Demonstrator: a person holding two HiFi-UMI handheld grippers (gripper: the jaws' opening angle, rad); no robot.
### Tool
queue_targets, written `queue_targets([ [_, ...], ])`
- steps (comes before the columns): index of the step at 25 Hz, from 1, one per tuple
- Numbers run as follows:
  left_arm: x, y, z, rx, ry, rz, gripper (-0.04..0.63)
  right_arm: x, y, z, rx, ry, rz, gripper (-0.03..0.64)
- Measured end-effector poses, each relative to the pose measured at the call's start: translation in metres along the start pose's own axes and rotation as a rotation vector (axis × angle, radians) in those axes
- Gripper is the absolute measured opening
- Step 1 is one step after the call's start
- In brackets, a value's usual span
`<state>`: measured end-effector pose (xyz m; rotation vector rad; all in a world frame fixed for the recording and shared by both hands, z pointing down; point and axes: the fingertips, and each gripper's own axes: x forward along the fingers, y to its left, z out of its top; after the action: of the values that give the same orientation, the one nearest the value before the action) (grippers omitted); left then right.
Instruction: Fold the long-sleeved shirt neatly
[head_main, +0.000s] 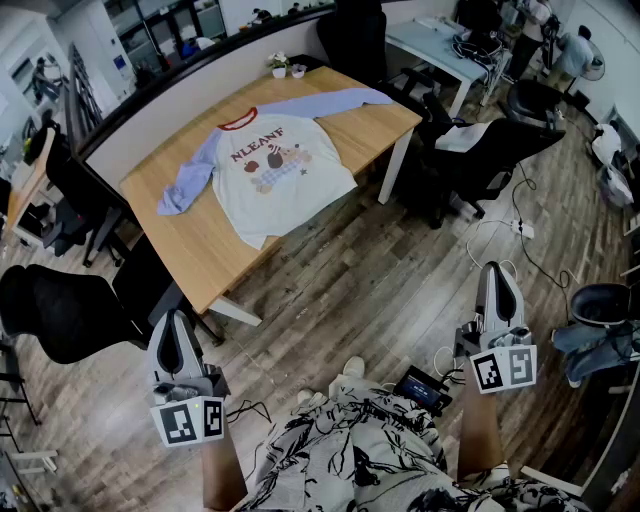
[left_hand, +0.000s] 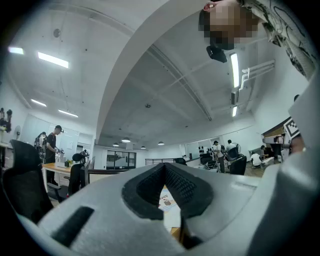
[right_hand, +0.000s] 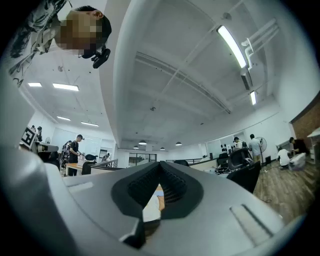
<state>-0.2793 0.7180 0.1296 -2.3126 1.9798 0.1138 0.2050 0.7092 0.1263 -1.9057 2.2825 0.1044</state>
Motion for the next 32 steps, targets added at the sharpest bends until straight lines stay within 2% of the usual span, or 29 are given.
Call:
queue_targets([
  [10,0.004,0.003,0.004,-0.001,-0.018,0.002,-0.002,0.009,0.008,0.0,-0.001,-0.004,0.023,0.003],
  [14,0.003,0.002,0.004,-0.017,-0.027,-0.002,-0.002,0.009,0.018,0.003,0.054,-0.043,0.084,0.003],
  [16,0.002,-0.001,0.004,-0.017,-0.029,-0.019,-0.002,0.01,0.022,-0.001,0.03,-0.025,0.095,0.005],
  [20,0.004,-0.007,0.001,0.065,-0.015,-0.036,0.0,0.013,0.029,-0.005,-0.03,0.004,0.098,0.008],
  [21,0.005,-0.008,0.001,0.082,-0.011,-0.039,0.029,0.014,0.03,-0.006,-0.03,0.005,0.103,0.008],
  [22,0.006,-0.009,0.001,0.09,-0.011,-0.041,0.067,0.015,0.031,-0.006,-0.028,0.005,0.107,0.035],
  [24,0.007,-0.009,0.003,0.084,-0.016,-0.041,0.136,0.017,0.032,-0.006,-0.023,0.007,0.11,0.099],
  [27,0.005,-0.003,0.005,0.066,-0.037,-0.014,0.208,0.018,0.032,-0.007,-0.011,0.005,0.114,0.143],
  [32,0.007,0.005,0.001,0.054,-0.035,0.026,0.376,0.021,0.032,-0.009,0.006,0.006,0.136,0.285],
])
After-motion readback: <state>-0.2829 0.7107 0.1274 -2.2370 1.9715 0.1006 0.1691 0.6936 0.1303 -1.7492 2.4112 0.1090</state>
